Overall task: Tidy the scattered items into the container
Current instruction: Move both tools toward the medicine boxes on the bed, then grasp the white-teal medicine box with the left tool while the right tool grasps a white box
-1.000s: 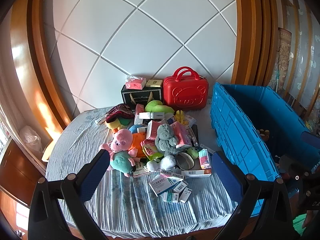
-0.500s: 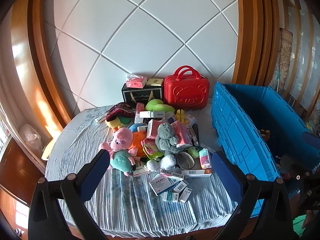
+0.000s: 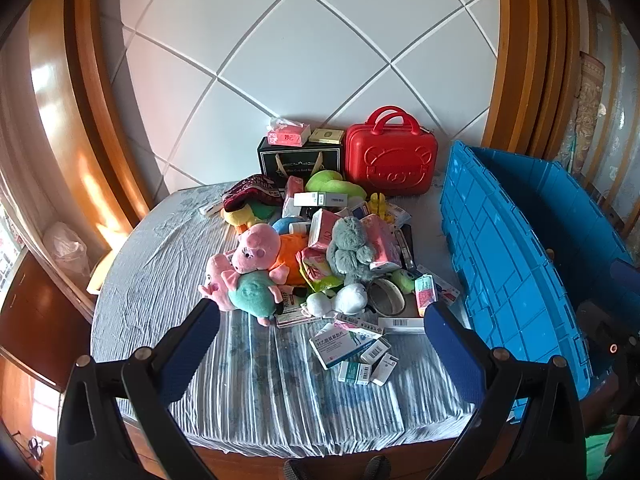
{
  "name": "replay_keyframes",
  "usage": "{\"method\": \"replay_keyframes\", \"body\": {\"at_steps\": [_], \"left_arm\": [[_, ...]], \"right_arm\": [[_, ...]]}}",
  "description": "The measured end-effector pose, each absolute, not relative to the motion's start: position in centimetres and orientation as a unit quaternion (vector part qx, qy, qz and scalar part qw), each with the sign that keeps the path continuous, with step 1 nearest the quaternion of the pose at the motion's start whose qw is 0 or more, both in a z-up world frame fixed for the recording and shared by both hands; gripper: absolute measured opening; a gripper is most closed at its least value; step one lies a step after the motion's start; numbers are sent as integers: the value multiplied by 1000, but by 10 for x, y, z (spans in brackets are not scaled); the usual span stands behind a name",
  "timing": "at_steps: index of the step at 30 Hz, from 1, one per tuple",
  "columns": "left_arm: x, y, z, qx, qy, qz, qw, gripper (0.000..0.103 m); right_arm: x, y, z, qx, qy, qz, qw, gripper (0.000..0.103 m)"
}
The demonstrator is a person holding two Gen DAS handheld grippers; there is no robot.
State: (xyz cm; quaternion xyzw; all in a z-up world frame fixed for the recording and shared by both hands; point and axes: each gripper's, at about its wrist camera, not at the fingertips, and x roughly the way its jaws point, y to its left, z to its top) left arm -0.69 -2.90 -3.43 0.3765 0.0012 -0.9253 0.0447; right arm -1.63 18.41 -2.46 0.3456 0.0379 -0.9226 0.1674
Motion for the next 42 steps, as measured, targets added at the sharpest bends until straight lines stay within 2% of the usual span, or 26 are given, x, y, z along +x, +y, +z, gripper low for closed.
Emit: {"method": "replay_keyframes", "body": {"at_steps": [13,21,26,35,42], "left_arm": [[-11,-37,-58,399,8,-914,70,103],[-18,-74,-131,462,50,-882,75,103],[-29,-87,-198,501,55,-863,31,103],[-70,-55,-322,550,39,-833,-33,103],[-104,-25,-385,564,32,-823,-56,102]], "right_arm": [[-24,178,-40,359,48,-912,192,103],[-21,139,-79,363,90,-895,243,103],[-22,112,-133,381,115,-882,251,103],[-49,118,-281,493,116,-843,183,103],[-62,124,-332,523,109,-834,139,103]]}}
